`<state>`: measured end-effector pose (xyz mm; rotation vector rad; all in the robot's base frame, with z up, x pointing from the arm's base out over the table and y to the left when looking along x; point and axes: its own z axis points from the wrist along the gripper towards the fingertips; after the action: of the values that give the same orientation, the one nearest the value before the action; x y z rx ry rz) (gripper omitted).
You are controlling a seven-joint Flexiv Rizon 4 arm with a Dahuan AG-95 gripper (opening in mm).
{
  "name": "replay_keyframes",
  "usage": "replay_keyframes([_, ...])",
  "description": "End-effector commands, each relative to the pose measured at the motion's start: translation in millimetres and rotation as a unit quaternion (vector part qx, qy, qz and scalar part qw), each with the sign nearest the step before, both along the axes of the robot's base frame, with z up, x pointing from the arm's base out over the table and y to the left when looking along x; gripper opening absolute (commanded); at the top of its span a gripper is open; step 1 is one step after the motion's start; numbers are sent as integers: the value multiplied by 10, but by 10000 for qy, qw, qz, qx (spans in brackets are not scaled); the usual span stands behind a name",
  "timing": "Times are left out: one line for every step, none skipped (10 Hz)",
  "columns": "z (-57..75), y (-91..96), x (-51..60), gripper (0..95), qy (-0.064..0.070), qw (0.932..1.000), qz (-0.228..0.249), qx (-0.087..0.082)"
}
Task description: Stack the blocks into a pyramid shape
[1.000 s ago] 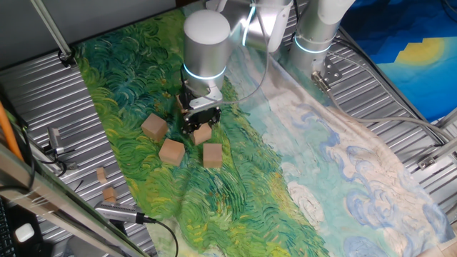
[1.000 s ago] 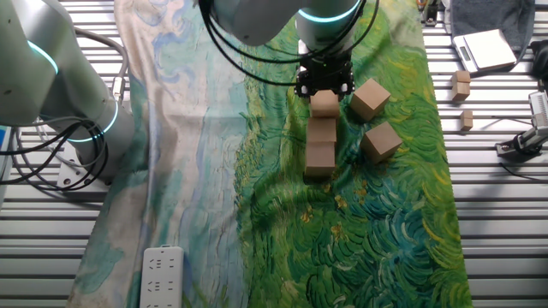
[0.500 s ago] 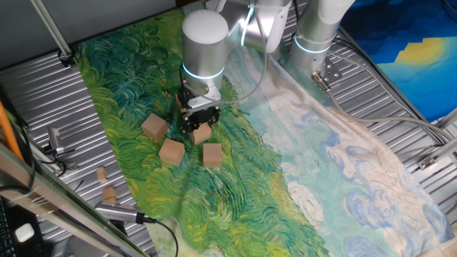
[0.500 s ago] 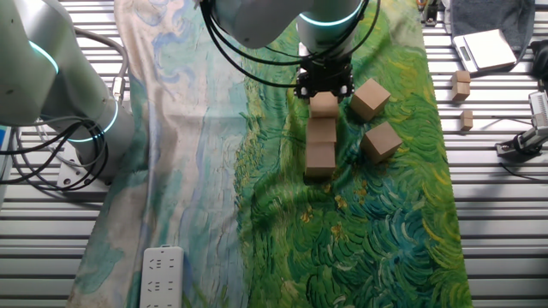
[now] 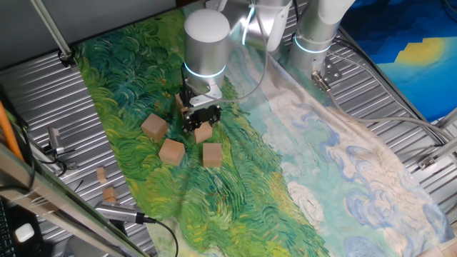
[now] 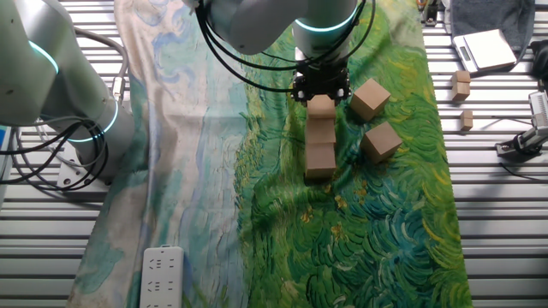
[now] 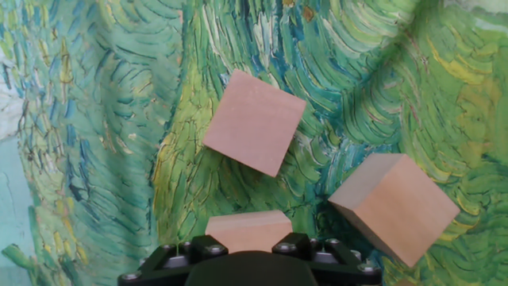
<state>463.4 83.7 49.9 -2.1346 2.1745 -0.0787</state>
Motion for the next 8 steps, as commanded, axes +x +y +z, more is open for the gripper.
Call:
replay_keyframes([-3,-12,-11,0,-13,10000,13,-10])
replay_keyframes([-11,-18,-20,0,-13,10000,17,-51])
replay_keyframes([-9,-18,-20,190,-13,10000,68,-43])
replay_keyframes([-9,-18,-20,380,-12,10000,89,-40])
replay_keyframes([-10,-19,-21,380,-8,9999,120,-24])
replay_keyframes([-6,-19,-21,570,11,9999,140,-6])
replay_keyframes([16,-15,-20,570,60,9999,151,34])
replay_keyframes([21,-14,-20,760,57,9998,159,43])
